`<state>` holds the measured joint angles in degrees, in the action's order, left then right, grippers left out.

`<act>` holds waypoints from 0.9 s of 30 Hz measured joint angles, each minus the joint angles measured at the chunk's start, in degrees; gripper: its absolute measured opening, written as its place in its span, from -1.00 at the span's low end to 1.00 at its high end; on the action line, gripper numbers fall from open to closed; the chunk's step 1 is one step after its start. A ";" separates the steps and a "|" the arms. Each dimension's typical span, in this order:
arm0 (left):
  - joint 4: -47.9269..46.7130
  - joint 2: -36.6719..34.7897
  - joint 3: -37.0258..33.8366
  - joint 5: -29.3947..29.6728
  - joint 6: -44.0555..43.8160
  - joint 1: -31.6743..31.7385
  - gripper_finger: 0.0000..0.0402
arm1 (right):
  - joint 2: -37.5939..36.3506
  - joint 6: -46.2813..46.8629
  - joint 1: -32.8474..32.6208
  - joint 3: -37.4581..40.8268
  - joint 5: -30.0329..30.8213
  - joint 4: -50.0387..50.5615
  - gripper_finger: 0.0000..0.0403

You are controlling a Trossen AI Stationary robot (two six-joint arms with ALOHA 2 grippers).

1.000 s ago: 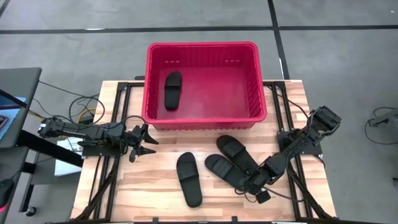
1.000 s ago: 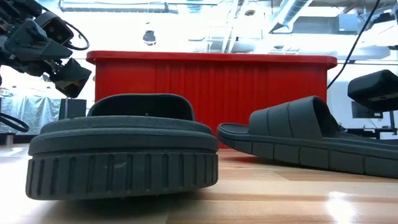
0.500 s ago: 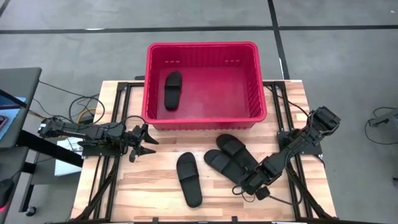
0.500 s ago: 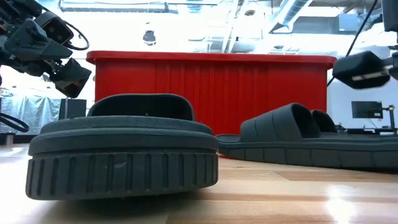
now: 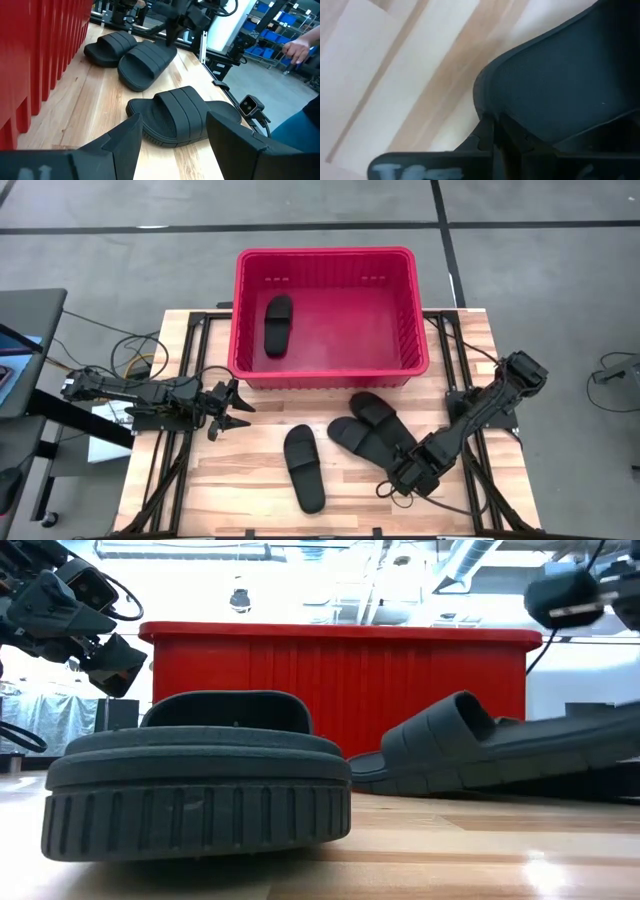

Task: Pick and place slides into bin
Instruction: Put the black slide into the red bin

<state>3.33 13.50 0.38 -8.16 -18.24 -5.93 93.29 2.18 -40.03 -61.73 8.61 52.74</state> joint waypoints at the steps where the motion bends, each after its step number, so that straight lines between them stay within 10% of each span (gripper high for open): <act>1: 0.00 -0.01 -0.02 0.02 0.02 0.01 0.05 | -0.02 -0.64 0.00 -0.71 0.85 1.16 -1.00; 27: 0.00 0.00 -0.02 0.01 0.00 0.00 0.05 | 4.82 -13.18 0.09 -24.30 13.27 25.76 -1.00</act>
<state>3.33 13.50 0.36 -8.15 -18.24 -5.93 98.11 -11.00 -39.94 -86.04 21.88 78.50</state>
